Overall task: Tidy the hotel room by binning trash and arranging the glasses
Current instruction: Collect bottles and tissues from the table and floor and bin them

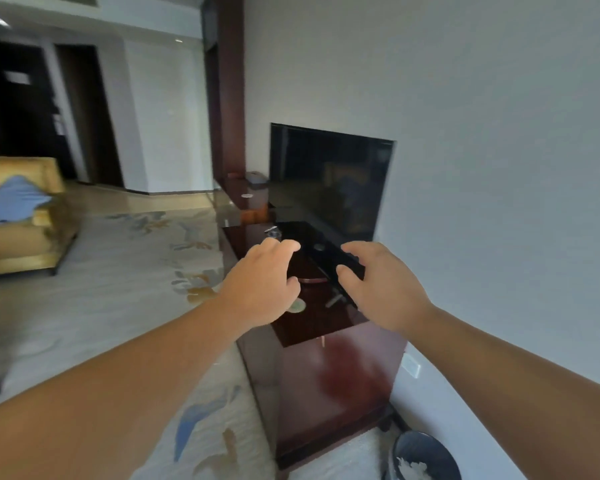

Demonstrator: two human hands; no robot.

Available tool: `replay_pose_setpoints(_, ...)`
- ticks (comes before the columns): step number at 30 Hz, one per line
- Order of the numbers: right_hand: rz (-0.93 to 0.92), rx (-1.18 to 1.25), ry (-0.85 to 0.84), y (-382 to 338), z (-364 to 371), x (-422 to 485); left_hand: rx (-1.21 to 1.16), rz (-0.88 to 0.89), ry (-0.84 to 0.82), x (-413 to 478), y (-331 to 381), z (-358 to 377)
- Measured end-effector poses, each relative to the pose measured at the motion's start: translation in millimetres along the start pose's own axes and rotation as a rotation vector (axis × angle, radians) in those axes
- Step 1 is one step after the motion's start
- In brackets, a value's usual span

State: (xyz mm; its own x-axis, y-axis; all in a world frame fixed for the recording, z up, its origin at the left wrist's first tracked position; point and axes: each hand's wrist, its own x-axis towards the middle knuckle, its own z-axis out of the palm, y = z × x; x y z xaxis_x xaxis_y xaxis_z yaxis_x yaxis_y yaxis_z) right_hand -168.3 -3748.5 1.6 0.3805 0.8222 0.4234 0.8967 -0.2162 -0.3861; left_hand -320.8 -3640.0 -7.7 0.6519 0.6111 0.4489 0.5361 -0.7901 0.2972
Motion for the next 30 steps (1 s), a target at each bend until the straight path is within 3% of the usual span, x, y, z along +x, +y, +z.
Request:
replay_pose_setpoints(14,-0.387,0.221,-0.280,-85.0,94.6,54.9,0.203,-0.498,0.020,-78.5,-99.0,-48.5)
replay_pose_setpoints(30,-0.758,0.387,-0.430,-374.7,223.6,20.9,0.397,-0.948,0.219,-277.3,-257.6,-200.0)
